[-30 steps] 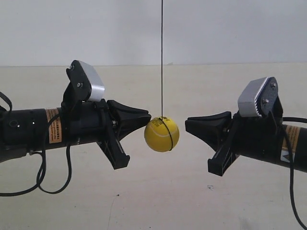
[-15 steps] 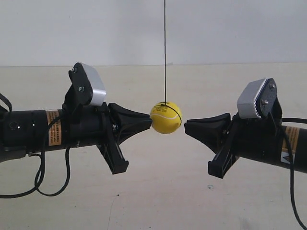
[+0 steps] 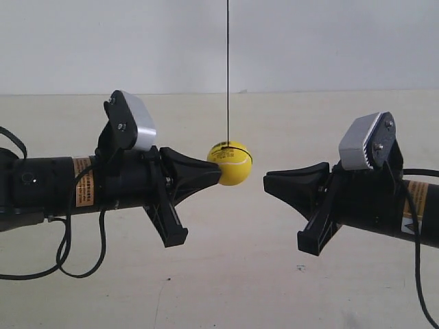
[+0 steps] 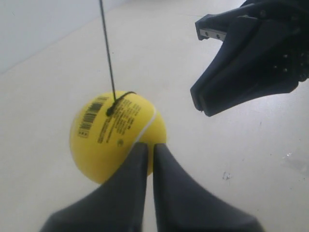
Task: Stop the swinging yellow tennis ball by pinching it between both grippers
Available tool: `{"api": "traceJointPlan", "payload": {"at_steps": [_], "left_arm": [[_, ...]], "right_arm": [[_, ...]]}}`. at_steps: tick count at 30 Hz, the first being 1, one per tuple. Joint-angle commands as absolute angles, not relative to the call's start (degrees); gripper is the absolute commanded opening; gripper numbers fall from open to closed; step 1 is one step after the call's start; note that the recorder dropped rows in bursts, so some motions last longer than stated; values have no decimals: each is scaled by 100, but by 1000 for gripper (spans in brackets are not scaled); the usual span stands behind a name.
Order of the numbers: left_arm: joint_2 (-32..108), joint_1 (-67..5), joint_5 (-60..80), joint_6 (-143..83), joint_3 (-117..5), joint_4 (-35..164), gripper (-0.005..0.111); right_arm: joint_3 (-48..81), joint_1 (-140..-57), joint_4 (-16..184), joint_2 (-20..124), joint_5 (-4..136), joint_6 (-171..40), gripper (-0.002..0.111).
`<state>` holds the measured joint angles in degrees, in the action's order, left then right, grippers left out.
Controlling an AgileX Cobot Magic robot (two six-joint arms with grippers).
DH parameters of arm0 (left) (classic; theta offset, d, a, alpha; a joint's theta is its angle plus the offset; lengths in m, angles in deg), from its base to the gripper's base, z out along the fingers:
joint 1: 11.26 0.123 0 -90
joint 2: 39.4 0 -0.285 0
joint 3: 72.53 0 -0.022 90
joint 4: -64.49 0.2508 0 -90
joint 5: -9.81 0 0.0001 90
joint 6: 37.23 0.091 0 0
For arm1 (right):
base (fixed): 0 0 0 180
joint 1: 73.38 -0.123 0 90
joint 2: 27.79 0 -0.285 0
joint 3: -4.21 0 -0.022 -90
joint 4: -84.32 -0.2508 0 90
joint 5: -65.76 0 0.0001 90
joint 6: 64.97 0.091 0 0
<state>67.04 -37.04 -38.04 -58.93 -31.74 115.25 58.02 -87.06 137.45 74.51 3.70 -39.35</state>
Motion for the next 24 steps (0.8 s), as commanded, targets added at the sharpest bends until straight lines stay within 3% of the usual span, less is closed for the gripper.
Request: {"api": "traceJointPlan", "payload": {"at_steps": [1,24], "left_arm": [[6714,-3734,-3738,-5941,-3199,11550,5],[6714,-3734,-3748,-5939,-3199,11531,5]], "right_arm": [[5796,-8719,13759,7446,303,-4004,0],[5796,-8719,13731,7446,385,-4022,0]]}}
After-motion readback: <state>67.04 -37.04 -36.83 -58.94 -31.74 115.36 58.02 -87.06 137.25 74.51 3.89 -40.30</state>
